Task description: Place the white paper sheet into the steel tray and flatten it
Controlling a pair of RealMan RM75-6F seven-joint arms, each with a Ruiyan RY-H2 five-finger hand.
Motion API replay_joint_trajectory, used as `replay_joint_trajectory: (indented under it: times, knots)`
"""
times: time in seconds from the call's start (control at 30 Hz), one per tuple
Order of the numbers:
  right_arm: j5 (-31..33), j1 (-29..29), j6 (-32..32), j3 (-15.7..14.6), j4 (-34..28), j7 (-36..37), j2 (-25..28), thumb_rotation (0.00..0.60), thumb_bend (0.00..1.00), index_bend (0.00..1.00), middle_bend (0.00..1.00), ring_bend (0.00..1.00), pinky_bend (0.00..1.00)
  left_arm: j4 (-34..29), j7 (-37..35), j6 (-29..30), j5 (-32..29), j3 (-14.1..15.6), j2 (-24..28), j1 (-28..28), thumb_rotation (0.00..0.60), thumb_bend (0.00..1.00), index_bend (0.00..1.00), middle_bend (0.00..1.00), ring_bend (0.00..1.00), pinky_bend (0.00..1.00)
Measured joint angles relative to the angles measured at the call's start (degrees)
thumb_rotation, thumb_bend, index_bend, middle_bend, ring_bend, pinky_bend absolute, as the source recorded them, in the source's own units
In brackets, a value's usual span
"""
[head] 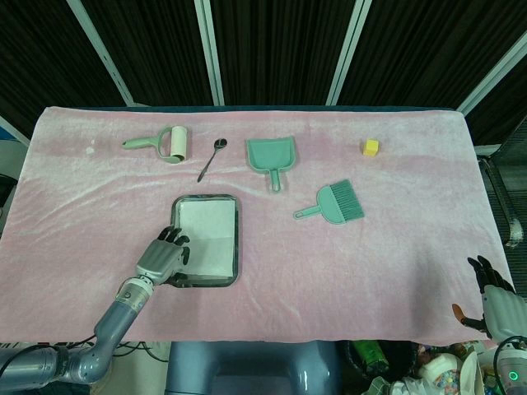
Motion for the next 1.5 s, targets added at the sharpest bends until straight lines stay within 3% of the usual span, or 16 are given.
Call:
replay_joint_trajectory:
  times: [0.13, 0.27, 0.67, 0.8, 1.03, 1.27, 1.5]
  knots:
    - [0.04, 0.06, -0.06, 0.0, 0.02, -0.1, -0.03, 0.6, 0.25, 0.0, 0.01, 0.09, 0.15, -1.15, 0.81, -0.35, -0.53, 0.49, 0.61, -0.27, 0.6, 0.33, 0.2, 0.15, 0.0, 0.0]
    - [0.11, 0.1, -0.11, 0.01, 0.02, -0.14, -0.04, 0.6, 0.25, 0.0, 0.01, 0.09, 0.16, -2.59, 2.0, -0.72, -1.5, 0.88, 1.74, -0.76, 0.6, 0.29, 0.14, 0.12, 0.0, 0.0]
    - [0.26, 0.12, -0.26, 0.03, -0.12, 0.09, 0.06, 0.6, 0.25, 0.0, 0.01, 0.09, 0.15, -4.23, 1.41, 0.18, 0.67, 0.43, 4.94, -1.47, 0.6, 0.31, 0.14, 0.13, 0.0, 0.0]
    - [0.43, 0.12, -0.39, 0.02, -0.21, 0.25, 0.14, 0.6, 0.25, 0.0, 0.01, 0.09, 0.16, -0.01, -4.1, -0.75, 6.18, -0.58, 4.43, -1.61, 0.6, 0.33, 0.18, 0.14, 0.0, 0.01]
    - [0.93, 0.19, -0.57, 0.04, -0.32, 0.04, 0.2, 0.6, 0.25, 0.0, 0.01, 0.09, 0.16, 11.45, -17.52, -4.6, 16.26, -2.48, 0.65, -2.76, 0.6, 0.34, 0.21, 0.17, 0.02, 0.11]
    - [1.34, 0.24, -0.82, 0.09, -0.52, 0.17, 0.38, 0.6, 0.25, 0.0, 0.01, 0.09, 0.15, 16.77, -18.58, -7.37, 17.43, -3.8, -4.12, -4.51, 0.6, 0.34, 0.21, 0.18, 0.04, 0.14]
    - [1.25, 0.28, -0.97, 0.05, -0.49, 0.36, 0.45, 0.6, 0.25, 0.0, 0.01, 0.09, 0.16, 18.01, -16.87, -7.39, 16.34, -3.9, -6.4, -4.42, 0.6, 0.34, 0.22, 0.18, 0.08, 0.19]
